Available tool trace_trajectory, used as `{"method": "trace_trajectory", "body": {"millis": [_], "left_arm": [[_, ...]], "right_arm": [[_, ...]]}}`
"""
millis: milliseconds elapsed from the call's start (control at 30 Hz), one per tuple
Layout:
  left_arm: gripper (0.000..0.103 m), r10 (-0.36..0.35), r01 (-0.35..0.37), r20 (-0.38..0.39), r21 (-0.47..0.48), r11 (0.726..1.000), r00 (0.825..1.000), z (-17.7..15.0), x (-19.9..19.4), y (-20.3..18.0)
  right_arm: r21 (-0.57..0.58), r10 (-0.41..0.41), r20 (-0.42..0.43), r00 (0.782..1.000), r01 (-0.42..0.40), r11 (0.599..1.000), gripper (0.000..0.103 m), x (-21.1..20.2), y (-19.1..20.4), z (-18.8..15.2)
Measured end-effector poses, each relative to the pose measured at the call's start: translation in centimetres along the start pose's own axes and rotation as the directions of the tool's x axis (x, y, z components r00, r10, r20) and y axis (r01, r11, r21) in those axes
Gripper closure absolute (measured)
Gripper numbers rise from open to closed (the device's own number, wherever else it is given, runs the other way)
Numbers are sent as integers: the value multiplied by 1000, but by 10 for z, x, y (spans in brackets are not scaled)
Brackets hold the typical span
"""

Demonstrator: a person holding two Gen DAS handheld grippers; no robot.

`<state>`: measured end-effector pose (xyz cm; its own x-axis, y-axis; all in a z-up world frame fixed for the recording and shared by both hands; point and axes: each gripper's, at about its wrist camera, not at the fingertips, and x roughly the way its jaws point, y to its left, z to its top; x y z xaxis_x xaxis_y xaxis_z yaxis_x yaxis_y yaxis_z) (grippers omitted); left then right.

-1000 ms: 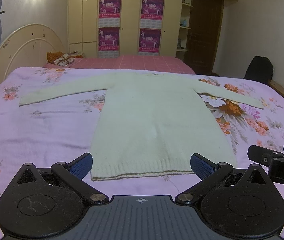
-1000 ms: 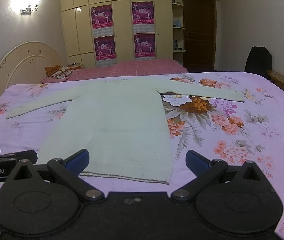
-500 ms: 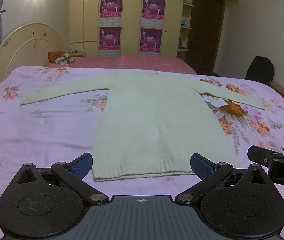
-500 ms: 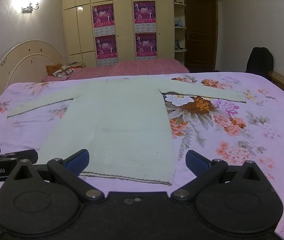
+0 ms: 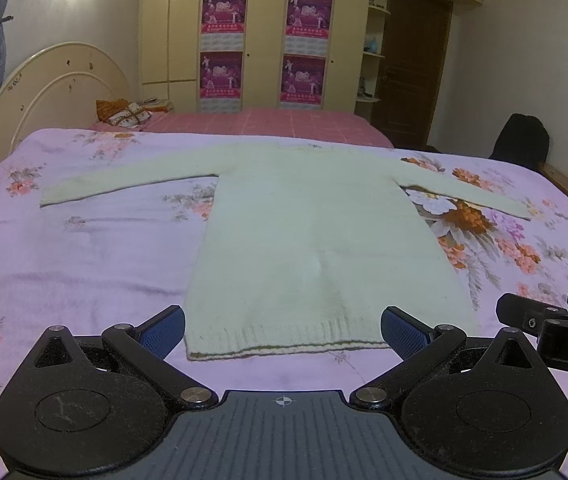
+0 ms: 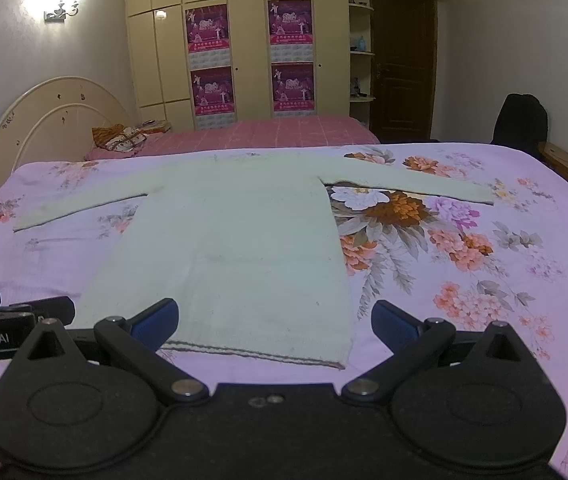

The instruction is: Fold small clothes

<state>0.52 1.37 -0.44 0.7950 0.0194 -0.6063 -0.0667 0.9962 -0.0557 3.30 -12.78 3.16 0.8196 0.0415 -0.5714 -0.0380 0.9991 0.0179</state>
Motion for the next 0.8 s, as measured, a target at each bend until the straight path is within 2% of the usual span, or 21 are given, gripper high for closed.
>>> {"method": "trace_trajectory", "body": {"millis": [100, 233, 300, 467, 567, 667, 767, 800], "left_arm": [[0, -13, 13, 2, -9, 1000, 1000, 0, 1, 1], [0, -86, 86, -13, -42, 995, 996, 4, 10, 2], [0, -108, 107, -10, -45, 993, 994, 7, 15, 1], [0, -151, 151, 96, 7, 989, 984, 27, 30, -3], [0, -112, 114, 176, -4, 993, 978, 49, 50, 5], [0, -40, 40, 216, 2, 999, 976, 79, 79, 19], [0, -4, 12, 197, -41, 999, 980, 107, 112, 37], [0, -6, 15, 175, -53, 999, 985, 114, 124, 42]], "right_arm": [[9, 0, -6, 1000, 0, 1000, 1, 0, -2, -1], [29, -17, -14, 1000, 17, 999, 1, 2, -8, -2], [55, 15, -14, 1000, -14, 998, 1, 4, -16, 1], [168, 39, -38, 999, -32, 985, 1, 20, -48, 13], [214, 6, -77, 997, 11, 977, 1, 42, -74, 21], [231, -21, -51, 998, 32, 972, 1, 56, -97, 33], [267, -44, 3, 999, 42, 963, 6, 70, -126, 53], [277, -51, 19, 999, 44, 960, 13, 76, -136, 61]]}}
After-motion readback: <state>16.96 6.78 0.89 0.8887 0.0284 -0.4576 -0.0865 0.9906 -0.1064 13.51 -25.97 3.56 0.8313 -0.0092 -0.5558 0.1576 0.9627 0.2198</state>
